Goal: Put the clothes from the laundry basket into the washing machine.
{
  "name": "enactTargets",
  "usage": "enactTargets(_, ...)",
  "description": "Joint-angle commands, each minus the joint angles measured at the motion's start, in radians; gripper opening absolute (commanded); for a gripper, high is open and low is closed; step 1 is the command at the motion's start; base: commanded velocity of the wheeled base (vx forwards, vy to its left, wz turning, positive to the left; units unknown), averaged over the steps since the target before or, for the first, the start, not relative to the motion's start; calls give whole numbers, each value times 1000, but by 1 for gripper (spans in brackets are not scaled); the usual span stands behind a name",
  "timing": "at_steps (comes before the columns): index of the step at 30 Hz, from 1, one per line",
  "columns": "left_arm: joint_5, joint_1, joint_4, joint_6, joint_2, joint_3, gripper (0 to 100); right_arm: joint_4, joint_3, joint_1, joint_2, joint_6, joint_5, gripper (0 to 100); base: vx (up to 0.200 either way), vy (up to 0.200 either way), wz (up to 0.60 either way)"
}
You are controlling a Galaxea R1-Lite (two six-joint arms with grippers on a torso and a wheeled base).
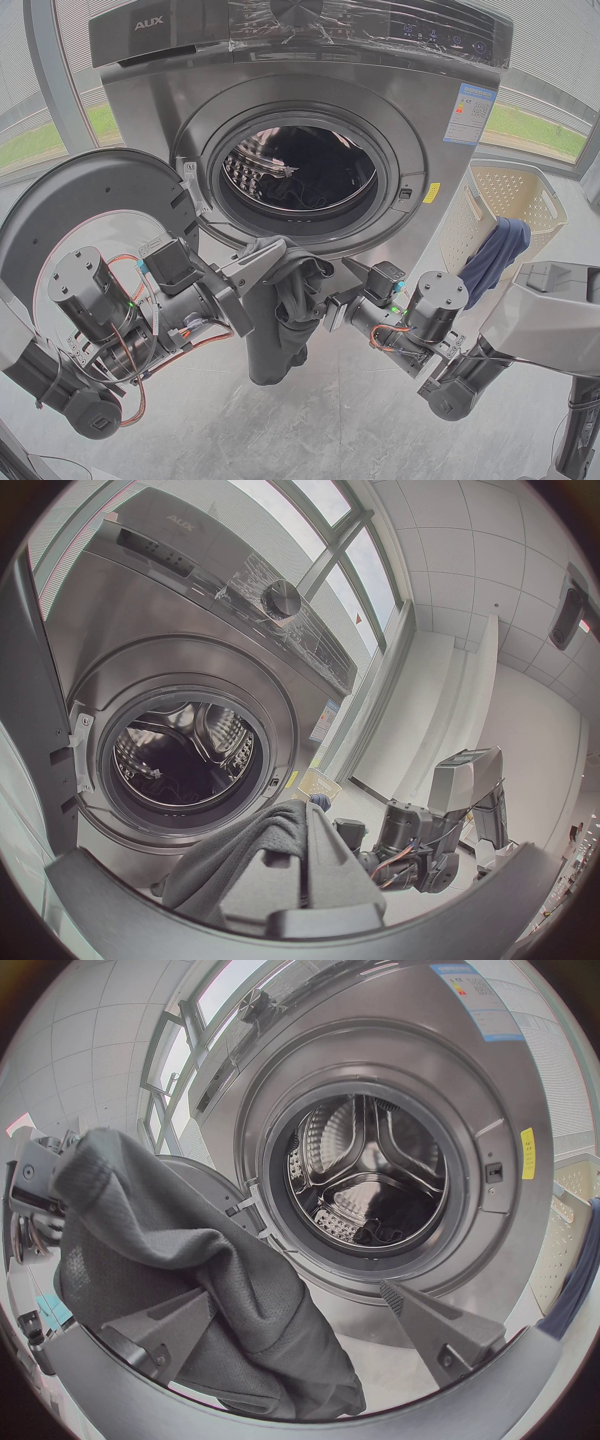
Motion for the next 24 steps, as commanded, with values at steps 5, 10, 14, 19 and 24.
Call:
enactTargets(5,-3,-1,0,-1,-4,7,0,-2,-83,6,79,7,6,100,0,0,0)
enactTargets(10,-3,-1,0,-1,-2,8,0,-2,-85,-4,60,20,3,0,0,0,0)
enactTargets(14,-1,3,0,-1,10,10,0,-4,-30,-6,-27,24,4,0,0,0,0)
enactTargets(19,0,3,0,-10,21,8,0,-2,53,-3,-125,21,4,0,0,0,0)
enactTargets(24,2,5,0,-25,24,1,0,-2,168,-11,-231,17,4,0,0,0,0)
